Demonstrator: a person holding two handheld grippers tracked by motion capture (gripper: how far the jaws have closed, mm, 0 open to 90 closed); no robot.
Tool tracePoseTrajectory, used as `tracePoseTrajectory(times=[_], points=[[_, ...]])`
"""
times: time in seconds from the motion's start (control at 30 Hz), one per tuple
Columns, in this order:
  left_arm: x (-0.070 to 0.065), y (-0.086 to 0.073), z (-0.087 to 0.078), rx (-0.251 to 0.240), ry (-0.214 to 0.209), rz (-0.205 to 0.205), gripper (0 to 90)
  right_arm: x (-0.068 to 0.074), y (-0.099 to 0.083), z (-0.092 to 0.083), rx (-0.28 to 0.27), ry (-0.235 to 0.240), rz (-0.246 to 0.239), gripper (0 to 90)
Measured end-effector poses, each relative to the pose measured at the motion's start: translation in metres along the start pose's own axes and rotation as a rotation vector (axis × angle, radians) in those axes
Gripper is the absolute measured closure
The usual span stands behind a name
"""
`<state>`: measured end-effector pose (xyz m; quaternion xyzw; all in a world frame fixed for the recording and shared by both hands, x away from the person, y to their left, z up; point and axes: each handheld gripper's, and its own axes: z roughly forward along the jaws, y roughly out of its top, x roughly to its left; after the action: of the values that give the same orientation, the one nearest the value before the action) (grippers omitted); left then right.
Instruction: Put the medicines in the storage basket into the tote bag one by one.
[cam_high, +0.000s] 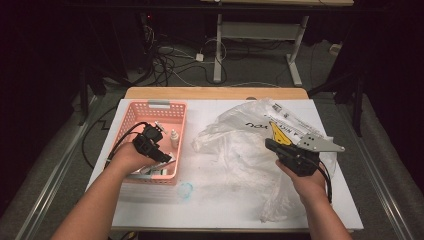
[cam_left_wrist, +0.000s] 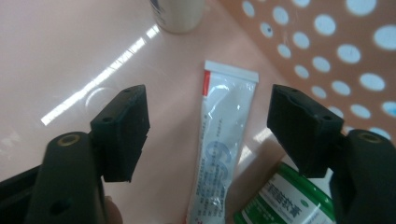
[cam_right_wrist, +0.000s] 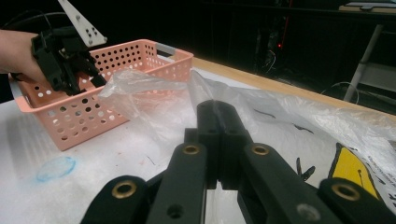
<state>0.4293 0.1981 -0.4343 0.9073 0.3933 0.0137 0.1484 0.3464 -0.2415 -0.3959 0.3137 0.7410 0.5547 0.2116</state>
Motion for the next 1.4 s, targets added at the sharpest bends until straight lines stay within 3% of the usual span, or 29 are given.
tracePoseTrajectory(times=[0.1,0.3,0.53,0.77,0.93,1.23,1.4], points=[[-0.001,0.0,0.002,0.068,0.015,0.031,31.9,0.001,0.0,0.0,0.0,0.004,-0.01,90.0],[-0.002,-0.002,0.008,0.145,0.023,0.066,39.0,0.002,0.001,0.0,-0.002,0.006,-0.008,90.0],[0.001,-0.004,0.012,0.21,0.035,0.058,46.1,0.002,0.002,0.0,-0.004,0.006,-0.012,90.0],[0.004,-0.008,0.011,0.216,0.017,0.045,54.2,0.002,0.002,-0.001,-0.003,0.007,-0.009,90.0],[0.006,-0.011,0.009,0.207,0.019,0.039,65.7,0.003,0.002,-0.001,-0.004,0.006,-0.008,90.0],[0.006,-0.011,0.009,0.2,0.02,0.044,67.5,0.003,0.001,-0.001,-0.003,0.007,-0.01,90.0],[0.008,-0.011,0.007,0.18,0.017,0.006,67.6,0.003,0.001,-0.001,-0.004,0.004,-0.008,90.0]])
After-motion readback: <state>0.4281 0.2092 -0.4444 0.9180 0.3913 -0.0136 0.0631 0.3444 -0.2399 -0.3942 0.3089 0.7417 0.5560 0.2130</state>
